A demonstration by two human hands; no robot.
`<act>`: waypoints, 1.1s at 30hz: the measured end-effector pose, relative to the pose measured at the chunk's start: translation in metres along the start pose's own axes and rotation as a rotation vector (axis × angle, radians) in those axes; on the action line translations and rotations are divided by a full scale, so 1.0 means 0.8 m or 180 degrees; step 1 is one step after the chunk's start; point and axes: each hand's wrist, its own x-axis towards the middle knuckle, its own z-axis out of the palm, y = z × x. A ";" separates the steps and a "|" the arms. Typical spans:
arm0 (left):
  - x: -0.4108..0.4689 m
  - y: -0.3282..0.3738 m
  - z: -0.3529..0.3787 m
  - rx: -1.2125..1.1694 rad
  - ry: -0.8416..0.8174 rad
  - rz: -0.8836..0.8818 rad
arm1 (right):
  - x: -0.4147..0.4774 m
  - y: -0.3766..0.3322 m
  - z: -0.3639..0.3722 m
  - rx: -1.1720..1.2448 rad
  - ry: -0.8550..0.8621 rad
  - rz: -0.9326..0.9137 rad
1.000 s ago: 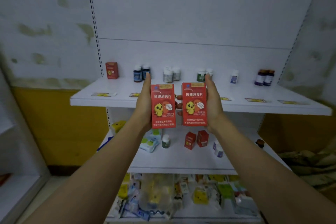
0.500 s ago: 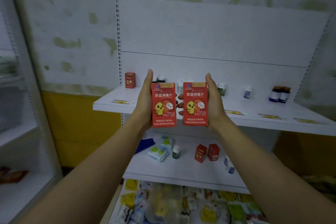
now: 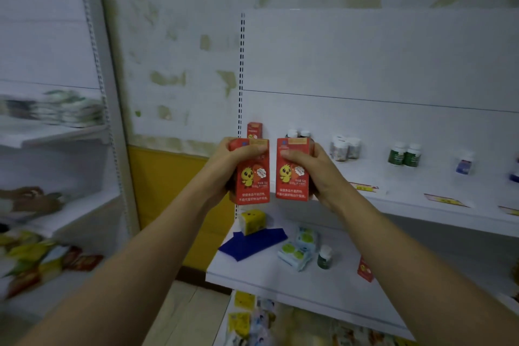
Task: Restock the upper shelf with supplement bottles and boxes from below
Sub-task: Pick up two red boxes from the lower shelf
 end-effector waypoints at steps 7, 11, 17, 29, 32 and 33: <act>0.072 -0.019 -0.058 0.0237 0.0143 0.0207 | 0.084 0.026 0.020 -0.0254 0.0218 -0.0088; 0.151 -0.039 -0.079 0.0178 0.0197 0.0241 | 0.156 0.049 0.016 -0.0325 0.0218 -0.0130; 0.291 -0.068 -0.098 0.0109 0.0441 0.0141 | 0.284 0.085 -0.005 -0.0555 0.0450 -0.0099; 0.472 -0.141 -0.136 -0.0003 0.0392 -0.0212 | 0.443 0.158 0.001 -0.0698 0.0660 0.0261; 0.500 -0.159 -0.137 -0.0045 0.0386 -0.0241 | 0.469 0.168 0.005 -0.0805 0.0729 0.0284; 0.508 -0.163 -0.136 -0.0086 0.0391 -0.0239 | 0.478 0.168 0.006 -0.0938 0.0732 0.0257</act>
